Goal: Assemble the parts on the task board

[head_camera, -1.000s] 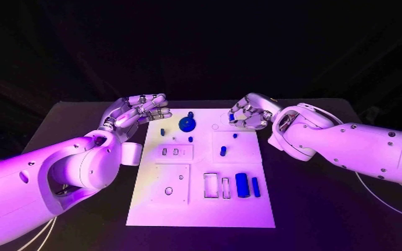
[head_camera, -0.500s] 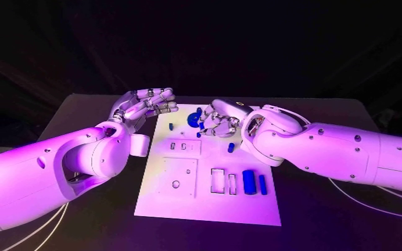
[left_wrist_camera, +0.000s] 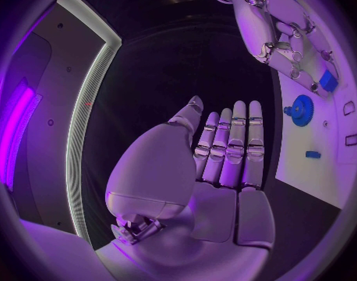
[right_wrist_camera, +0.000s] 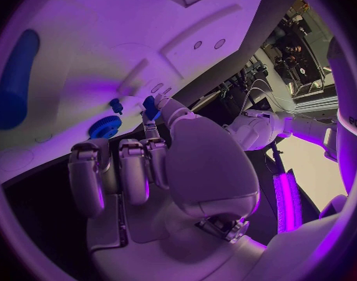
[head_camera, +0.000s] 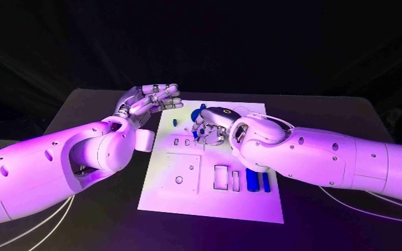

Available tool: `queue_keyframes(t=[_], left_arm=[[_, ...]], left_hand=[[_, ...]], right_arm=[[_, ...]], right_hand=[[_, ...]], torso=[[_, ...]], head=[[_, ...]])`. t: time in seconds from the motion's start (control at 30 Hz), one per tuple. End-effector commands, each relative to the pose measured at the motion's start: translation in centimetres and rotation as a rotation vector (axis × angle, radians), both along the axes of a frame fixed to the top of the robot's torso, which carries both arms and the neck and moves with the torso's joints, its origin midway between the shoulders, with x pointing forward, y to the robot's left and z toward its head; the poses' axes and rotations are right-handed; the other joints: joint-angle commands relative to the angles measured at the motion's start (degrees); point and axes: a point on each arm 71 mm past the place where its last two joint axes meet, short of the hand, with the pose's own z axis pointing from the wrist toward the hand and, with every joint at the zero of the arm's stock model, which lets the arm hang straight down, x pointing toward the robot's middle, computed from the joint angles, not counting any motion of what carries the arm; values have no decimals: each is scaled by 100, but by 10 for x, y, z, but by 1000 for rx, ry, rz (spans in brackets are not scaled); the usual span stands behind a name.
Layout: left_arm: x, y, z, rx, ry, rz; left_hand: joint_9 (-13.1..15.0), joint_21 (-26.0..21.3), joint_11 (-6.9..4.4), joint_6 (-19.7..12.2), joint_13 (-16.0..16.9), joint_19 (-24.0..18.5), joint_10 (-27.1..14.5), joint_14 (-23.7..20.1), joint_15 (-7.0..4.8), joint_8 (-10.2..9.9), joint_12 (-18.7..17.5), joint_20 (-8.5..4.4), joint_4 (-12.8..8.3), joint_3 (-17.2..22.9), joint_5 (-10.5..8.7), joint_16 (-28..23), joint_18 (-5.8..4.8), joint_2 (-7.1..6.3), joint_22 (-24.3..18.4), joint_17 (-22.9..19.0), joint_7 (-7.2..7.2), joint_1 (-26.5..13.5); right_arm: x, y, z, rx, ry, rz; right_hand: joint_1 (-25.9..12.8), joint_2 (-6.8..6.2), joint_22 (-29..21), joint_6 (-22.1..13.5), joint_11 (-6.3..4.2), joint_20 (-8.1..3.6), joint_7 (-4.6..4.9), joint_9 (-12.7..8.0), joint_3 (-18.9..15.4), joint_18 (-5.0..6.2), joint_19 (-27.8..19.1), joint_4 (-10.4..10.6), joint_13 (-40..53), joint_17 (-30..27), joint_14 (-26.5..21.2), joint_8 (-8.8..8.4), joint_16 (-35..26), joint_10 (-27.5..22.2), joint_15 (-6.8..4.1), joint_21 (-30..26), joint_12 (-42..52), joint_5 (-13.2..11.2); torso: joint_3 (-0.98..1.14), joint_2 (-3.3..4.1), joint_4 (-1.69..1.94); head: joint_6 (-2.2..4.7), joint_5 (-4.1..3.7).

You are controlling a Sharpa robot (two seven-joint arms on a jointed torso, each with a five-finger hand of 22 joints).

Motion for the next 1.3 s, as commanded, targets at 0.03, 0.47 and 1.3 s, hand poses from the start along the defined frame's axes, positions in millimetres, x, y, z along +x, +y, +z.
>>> queue_keyframes(t=[0.03, 0.47, 1.3], left_arm=[[-1, -3, 2, -12, -10, -23], [-1, -3, 1, -12, -9, -24], [-1, -3, 1, -11, -8, -23]], left_hand=[[-1, -24, 18, 32, -1, -8, 26, 39, -10, -26, -33, 9, -40, 4, 21, -29, 29, -9, -7, -4, 12, 43], [-1, -24, 18, 32, -1, -8, 26, 39, -10, -26, -33, 9, -40, 4, 21, -29, 29, -9, -7, -4, 12, 43], [-1, -24, 18, 32, -1, -8, 26, 39, -10, -26, -33, 9, -40, 4, 21, -29, 29, -9, -7, -4, 12, 43]], right_arm=[[0, 3, -5, -75, -24, -5], [-5, 12, -15, -82, -29, -1], [-7, 10, -23, -93, 8, -8]], right_hand=[[-41, 35, 1509, 52, -47, -53, -22, 7, 27, -82, 598, -10, 1051, 1309, 551, 23, 25, 170, -55, 31, 11, 9], [-64, 20, 1509, 68, -52, -56, -29, 11, 24, -82, 598, -9, 1068, 1315, 552, 30, 27, 186, -60, 31, 32, 17], [-266, -132, 1509, 20, -43, -64, -14, -5, -66, -82, 598, 37, 1046, 1308, 551, -9, 23, 167, -59, 31, 2, -39]], torso=[[6, 0, 1], [3, -8, -3], [-2, -10, -10]], head=[[-26, 21], [-53, 29], [-86, 27]])
